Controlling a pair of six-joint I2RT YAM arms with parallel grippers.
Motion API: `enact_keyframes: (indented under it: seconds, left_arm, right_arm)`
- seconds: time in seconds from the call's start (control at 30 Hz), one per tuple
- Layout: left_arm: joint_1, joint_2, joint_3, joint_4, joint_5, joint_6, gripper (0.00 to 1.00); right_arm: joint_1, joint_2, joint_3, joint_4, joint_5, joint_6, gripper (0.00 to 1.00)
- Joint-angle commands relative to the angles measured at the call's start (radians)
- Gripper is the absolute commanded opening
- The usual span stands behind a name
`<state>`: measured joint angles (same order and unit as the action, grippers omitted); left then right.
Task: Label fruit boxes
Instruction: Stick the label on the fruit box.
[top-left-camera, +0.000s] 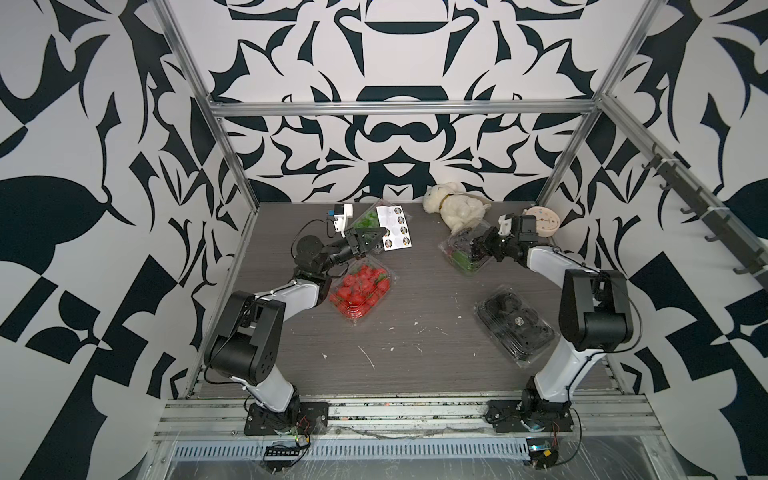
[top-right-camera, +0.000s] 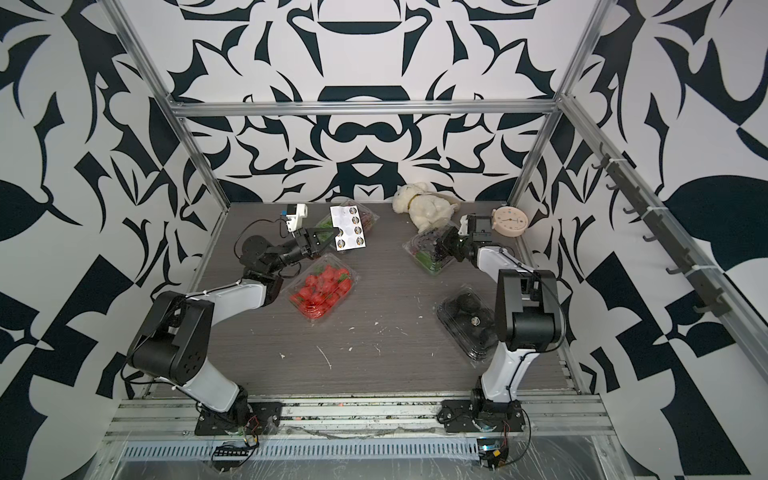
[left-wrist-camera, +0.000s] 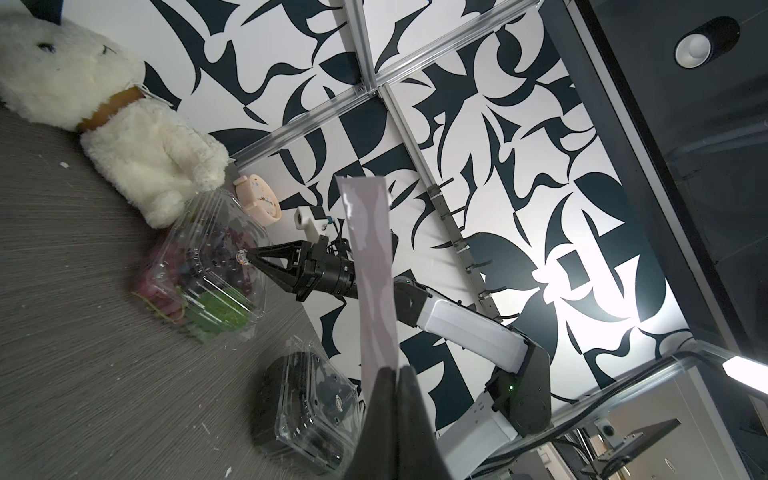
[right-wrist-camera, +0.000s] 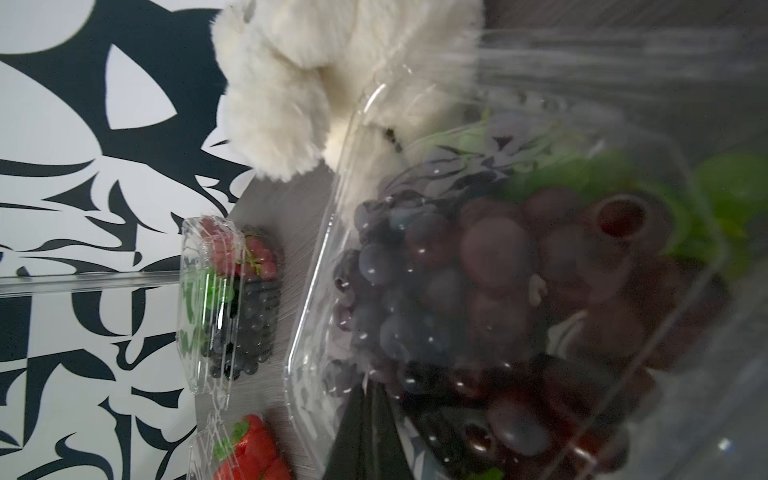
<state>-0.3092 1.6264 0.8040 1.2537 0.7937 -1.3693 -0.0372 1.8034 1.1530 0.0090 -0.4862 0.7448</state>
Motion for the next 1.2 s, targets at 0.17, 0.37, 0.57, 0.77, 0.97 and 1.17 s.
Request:
enact_keyframes:
  seconds: [0.17, 0.37, 0.57, 0.77, 0.97, 1.17]
  left_arm:
    - [0.007, 0.007, 0.022, 0.049, 0.022, -0.007, 0.0]
    - [0.008, 0.012, 0.021, 0.064, 0.027, -0.018, 0.0]
    - [0.009, 0.018, 0.02, 0.081, 0.028, -0.031, 0.0]
    - [0.01, 0.02, 0.021, 0.089, 0.03, -0.039, 0.0]
    - [0.013, 0.03, 0.017, 0.126, 0.031, -0.067, 0.0]
    - [0.015, 0.029, 0.018, 0.138, 0.034, -0.077, 0.0]
  right_arm:
    - [-0.004, -0.008, 0.068, -0.055, 0.058, -0.063, 0.0]
    - [-0.004, 0.006, 0.088, -0.086, 0.073, -0.083, 0.0]
    - [-0.004, 0.039, 0.126, -0.155, 0.085, -0.115, 0.0]
    - [0.003, 0.059, 0.171, -0.247, 0.119, -0.146, 0.0]
    - [0.017, 0.1, 0.246, -0.369, 0.166, -0.175, 0.05]
    - [0.06, 0.171, 0.384, -0.541, 0.232, -0.241, 0.03]
